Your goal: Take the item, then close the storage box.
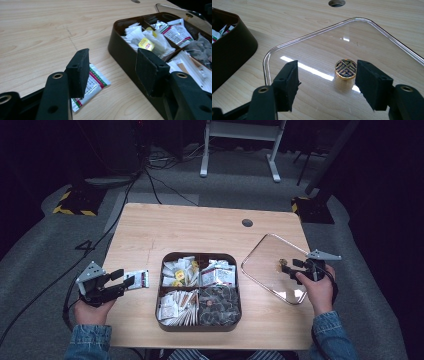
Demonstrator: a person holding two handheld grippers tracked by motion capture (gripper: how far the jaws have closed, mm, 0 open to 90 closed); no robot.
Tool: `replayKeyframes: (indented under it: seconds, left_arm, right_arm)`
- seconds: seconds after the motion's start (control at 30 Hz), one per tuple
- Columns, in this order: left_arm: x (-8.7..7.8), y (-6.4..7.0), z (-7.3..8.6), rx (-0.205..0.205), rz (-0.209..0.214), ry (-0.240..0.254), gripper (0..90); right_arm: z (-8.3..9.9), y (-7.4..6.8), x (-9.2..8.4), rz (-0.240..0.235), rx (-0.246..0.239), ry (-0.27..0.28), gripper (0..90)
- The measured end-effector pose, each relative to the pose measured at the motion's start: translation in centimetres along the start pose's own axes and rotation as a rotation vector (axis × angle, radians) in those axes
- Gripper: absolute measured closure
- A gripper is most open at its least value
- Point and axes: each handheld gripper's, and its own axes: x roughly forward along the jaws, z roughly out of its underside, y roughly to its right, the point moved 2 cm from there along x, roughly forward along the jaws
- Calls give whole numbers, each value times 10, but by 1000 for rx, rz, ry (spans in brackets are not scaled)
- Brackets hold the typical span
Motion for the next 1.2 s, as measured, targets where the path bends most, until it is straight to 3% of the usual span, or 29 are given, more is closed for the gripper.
replayKeyframes:
  seconds: [0.13,0.4,0.57,0.73,0.93,1.2]
  left_arm:
    - [-3,8,1,44,-11,7,451]
    - [-4,19,9,91,-3,28,436]
    - [6,31,17,121,-9,-50,438]
    - [10,36,22,118,0,-75,438]
    - [10,35,30,109,-31,-104,437]
    - [11,34,36,119,-42,-137,435]
  right_arm:
    - [-3,1,1,4,0,9,359]
    - [-7,9,6,28,-6,7,359]
    - [-7,17,16,50,-3,-14,357]
    - [-4,24,27,69,1,-46,358]
    - [5,32,42,83,3,-93,363]
    - [8,25,57,60,-47,-147,461]
